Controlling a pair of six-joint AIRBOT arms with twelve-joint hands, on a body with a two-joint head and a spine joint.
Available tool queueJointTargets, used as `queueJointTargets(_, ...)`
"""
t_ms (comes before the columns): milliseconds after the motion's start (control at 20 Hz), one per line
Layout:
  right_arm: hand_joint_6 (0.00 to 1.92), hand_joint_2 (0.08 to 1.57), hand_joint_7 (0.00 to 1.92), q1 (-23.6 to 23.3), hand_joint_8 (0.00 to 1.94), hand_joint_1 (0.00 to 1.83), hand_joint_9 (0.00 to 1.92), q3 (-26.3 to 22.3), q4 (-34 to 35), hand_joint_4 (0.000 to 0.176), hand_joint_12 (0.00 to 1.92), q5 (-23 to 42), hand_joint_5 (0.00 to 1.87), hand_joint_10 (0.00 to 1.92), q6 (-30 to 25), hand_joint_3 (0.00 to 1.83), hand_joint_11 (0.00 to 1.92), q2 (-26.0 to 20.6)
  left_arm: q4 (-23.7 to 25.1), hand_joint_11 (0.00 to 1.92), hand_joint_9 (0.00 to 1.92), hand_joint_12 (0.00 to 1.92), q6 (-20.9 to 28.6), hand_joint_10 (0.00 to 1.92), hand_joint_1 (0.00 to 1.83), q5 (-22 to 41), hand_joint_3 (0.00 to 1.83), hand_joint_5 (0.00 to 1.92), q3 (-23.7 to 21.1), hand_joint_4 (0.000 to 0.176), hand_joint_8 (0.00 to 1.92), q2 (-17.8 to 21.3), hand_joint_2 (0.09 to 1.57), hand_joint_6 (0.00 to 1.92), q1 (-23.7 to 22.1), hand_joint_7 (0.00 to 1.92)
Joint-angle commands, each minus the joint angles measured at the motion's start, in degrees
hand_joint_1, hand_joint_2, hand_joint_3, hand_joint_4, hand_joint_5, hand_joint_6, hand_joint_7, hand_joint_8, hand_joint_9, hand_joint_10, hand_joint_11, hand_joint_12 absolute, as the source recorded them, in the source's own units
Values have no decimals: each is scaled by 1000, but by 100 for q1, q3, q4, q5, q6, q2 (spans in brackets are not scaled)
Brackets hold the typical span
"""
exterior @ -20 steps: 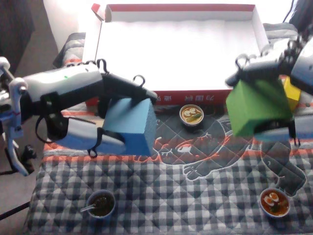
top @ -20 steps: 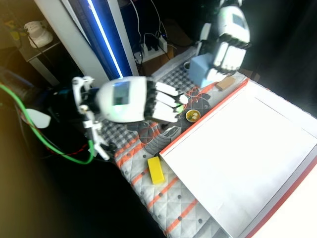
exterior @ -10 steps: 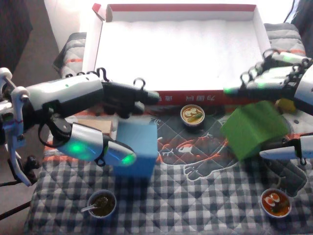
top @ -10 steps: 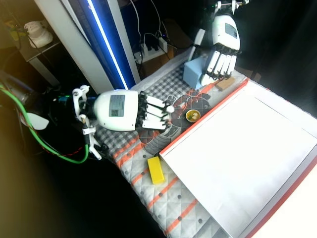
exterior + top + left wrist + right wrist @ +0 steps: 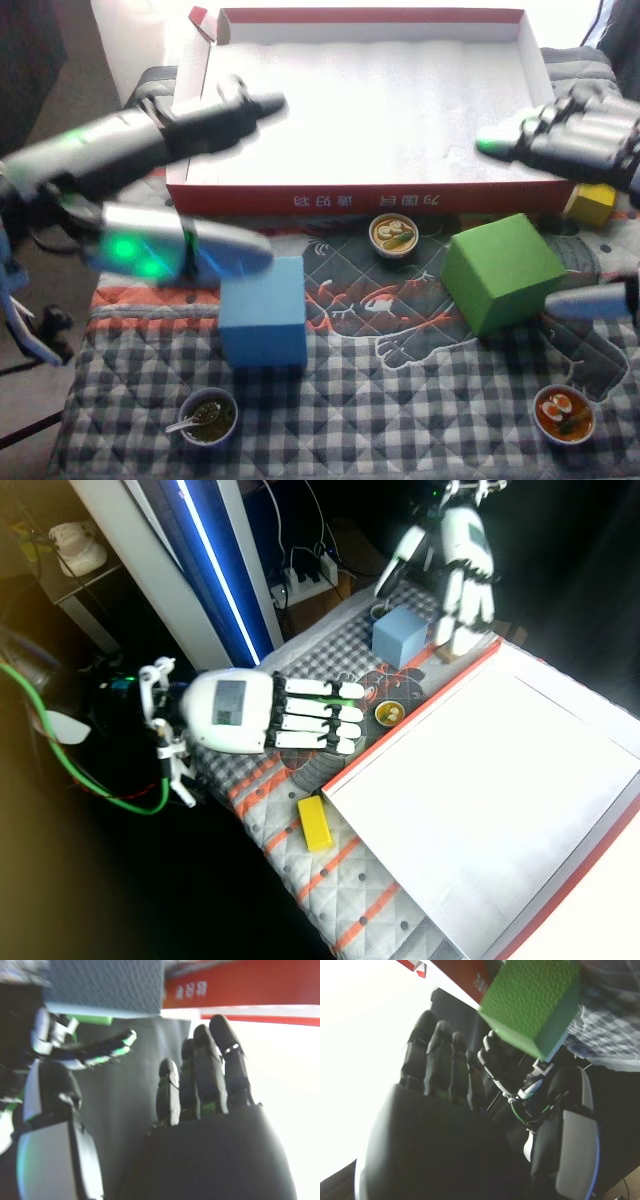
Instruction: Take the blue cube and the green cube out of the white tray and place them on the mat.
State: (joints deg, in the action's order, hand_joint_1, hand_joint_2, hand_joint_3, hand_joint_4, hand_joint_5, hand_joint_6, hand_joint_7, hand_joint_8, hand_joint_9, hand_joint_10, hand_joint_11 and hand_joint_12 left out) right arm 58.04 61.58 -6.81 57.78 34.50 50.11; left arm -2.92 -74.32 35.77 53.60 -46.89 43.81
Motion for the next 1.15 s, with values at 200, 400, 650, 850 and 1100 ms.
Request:
queueJointTargets(200,5,1017,199,-63,5,699,234,-5,823,28,177,2025,145,12,224,8,146,-47,-261,28,67,13,1360,16,696,2454,0,61,301,117,12,-24,892,7,80,100)
queueJointTargets(400,3,1097,302,-72,7,648,320,115,1347,73,164,2825,146,11,319,14,132,0,-562,177,207,115,2924,12,680,4040,0,74,676,140,2,-184,855,0,505,183)
queueJointTargets(650,6,1093,391,-1,3,591,386,-100,1472,57,196,3717,198,3,469,1,206,-9,-1036,26,283,511,4033,2,409,6063,2,74,690,134,0,-405,919,0,1336,281)
queueJointTargets(850,0,1162,201,294,0,437,341,-295,1500,9,78,4319,57,2,531,7,365,-68,-1100,248,377,223,4188,3,355,6340,1,18,618,45,2,-442,1060,1,1461,336)
queueJointTargets(1100,21,1147,284,235,10,520,330,-574,1214,66,26,4320,239,1,861,0,326,-198,-839,374,368,118,4282,0,327,6343,0,326,577,66,0,-435,1092,25,1297,299)
